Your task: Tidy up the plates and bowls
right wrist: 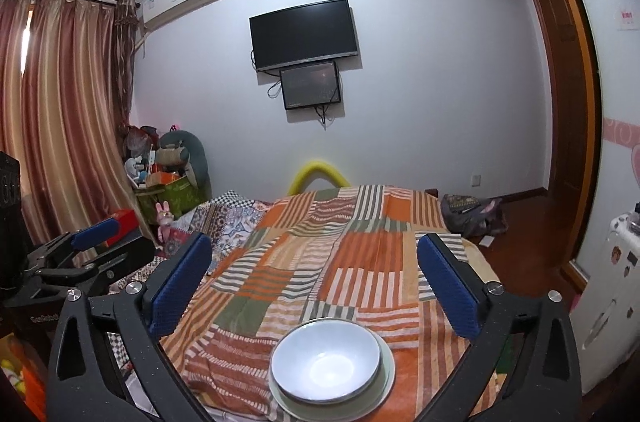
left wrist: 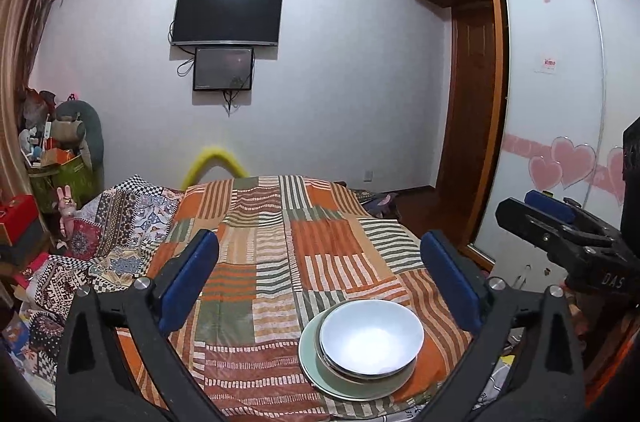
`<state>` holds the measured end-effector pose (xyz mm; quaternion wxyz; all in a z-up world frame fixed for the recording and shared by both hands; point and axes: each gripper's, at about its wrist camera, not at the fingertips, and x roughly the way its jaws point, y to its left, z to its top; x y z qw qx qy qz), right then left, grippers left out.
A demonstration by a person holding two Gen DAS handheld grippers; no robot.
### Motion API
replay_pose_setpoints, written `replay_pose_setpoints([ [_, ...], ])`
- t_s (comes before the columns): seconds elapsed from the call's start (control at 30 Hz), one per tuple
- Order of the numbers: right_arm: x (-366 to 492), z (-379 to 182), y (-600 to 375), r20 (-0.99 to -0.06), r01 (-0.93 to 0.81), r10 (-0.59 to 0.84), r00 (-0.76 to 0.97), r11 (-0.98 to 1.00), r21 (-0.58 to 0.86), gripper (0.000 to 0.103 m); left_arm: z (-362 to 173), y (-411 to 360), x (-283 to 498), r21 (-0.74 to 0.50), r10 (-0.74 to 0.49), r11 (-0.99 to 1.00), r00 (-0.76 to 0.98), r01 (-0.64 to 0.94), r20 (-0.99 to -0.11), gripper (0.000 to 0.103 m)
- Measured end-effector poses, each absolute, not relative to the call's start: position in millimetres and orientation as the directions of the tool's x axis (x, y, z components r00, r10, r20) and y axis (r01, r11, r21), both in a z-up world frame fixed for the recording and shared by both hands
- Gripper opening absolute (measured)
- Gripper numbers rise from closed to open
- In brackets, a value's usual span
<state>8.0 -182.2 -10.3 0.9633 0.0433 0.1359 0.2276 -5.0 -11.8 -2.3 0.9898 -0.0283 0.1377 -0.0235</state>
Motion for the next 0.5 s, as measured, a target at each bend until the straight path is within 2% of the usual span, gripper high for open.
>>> replay_pose_setpoints([
  [0.5,3.5,-13.5,-183.1,-0.249,-0.426,0.449,0.858,0.893,0.144,0.102,-4.2,-8.1,-7.9,-0.083,-0.056,0.996,0.96,0.035,-0.273,0.103],
])
